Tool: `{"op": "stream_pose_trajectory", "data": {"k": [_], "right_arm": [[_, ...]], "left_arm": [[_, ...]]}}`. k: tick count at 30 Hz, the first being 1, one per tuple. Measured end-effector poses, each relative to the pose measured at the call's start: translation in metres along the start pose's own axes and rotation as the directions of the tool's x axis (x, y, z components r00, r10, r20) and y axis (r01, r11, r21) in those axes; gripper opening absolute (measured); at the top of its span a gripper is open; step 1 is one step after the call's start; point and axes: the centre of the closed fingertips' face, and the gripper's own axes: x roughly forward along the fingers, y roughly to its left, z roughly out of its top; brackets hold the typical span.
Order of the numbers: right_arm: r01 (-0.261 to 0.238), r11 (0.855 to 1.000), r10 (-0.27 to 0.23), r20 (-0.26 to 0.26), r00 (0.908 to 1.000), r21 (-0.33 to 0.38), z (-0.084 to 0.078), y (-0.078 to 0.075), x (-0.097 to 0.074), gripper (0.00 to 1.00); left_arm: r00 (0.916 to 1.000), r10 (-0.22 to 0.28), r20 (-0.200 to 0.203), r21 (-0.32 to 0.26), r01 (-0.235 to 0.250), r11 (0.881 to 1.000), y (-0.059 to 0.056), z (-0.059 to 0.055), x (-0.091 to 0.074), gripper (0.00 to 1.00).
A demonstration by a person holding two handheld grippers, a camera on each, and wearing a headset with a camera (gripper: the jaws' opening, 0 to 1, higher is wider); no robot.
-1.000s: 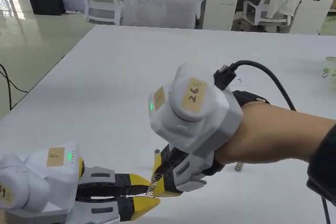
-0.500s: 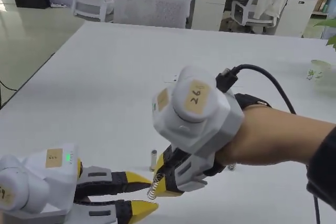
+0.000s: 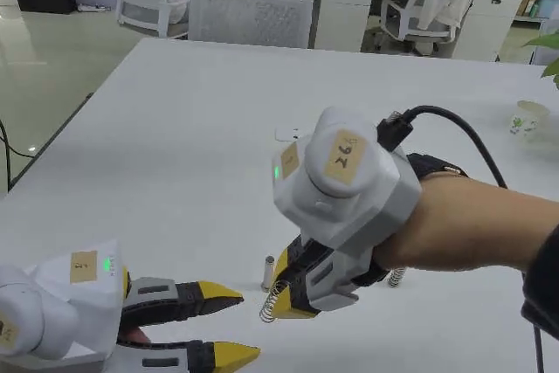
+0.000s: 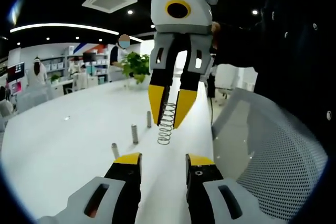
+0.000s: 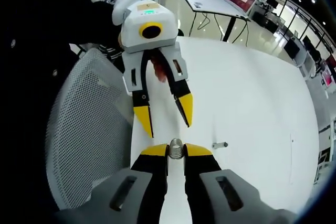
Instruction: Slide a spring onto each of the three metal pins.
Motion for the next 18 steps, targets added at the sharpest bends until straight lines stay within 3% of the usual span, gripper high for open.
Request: {"op": "stream_pose_trajectory", "data": {"k": [9,18], "right_arm": [[0.039,0.999,-0.039,-0.023,0.999,0.017,-0.008,-0.017,-0.005,0.08],[0.085,0.996,-0.083,-0.053,0.9951,0.038,-0.022,-0.042,-0.003,0.08]], "left_arm": [[0.9996,0.023,0.015,-0.001,-0.023,1.0,0.007,-0.007,-0.001,0.34],[0.9985,0.055,-0.007,0.023,-0.055,0.998,0.016,-0.021,0.0,0.42]]}}
